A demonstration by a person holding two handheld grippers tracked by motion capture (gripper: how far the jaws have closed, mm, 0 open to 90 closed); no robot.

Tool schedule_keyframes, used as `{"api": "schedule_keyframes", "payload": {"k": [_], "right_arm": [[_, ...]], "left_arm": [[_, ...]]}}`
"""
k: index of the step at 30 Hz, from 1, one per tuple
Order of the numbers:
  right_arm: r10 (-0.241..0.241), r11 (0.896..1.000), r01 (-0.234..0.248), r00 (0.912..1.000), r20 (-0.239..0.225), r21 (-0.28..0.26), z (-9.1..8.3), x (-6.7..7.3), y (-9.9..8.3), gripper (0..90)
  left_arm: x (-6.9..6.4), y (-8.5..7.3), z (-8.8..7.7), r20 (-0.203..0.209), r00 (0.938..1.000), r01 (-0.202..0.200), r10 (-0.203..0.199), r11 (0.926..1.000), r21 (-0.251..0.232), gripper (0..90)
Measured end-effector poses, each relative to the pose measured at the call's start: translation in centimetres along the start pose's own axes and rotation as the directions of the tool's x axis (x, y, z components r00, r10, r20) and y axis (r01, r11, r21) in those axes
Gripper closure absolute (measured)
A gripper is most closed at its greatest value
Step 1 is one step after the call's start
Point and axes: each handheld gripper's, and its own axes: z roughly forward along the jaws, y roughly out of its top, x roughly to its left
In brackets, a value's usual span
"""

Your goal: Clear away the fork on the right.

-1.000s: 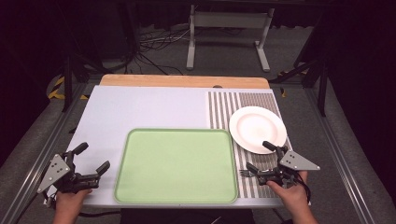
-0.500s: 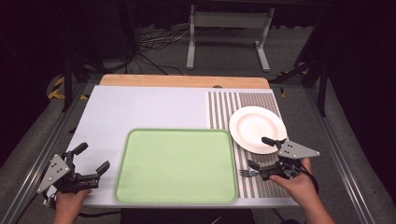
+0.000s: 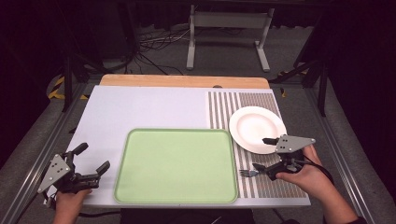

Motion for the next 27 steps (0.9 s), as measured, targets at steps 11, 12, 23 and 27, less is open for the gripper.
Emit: {"api": "schedule_keyframes", "payload": {"k": [11,12,23,27], "right_arm": [[-0.129,0.973,0.14,0.989,-0.074,0.186,0.0,-0.7,0.9,11.7],[-0.143,0.965,0.159,0.9857,-0.089,0.207,0.1,-0.8,1.0,12.3],[-0.171,0.924,0.211,0.974,-0.149,0.318,0.6,-0.9,1.3,13.9],[-0.174,0.909,0.228,0.9682,-0.18,0.348,0.8,-1.0,1.2,15.8]], "left_arm": [[0.0,0.0,0.0,0.0,1.0,-0.001,0.001,1.0,-0.001,0.0],[0.0,0.0,0.0,0.0,1.0,-0.001,0.001,1.0,-0.001,0.0],[0.0,0.0,0.0,0.001,1.0,-0.005,0.005,1.0,-0.001,0.0],[0.0,0.0,0.0,0.0,1.0,-0.004,0.004,1.0,-0.002,0.0]]}}
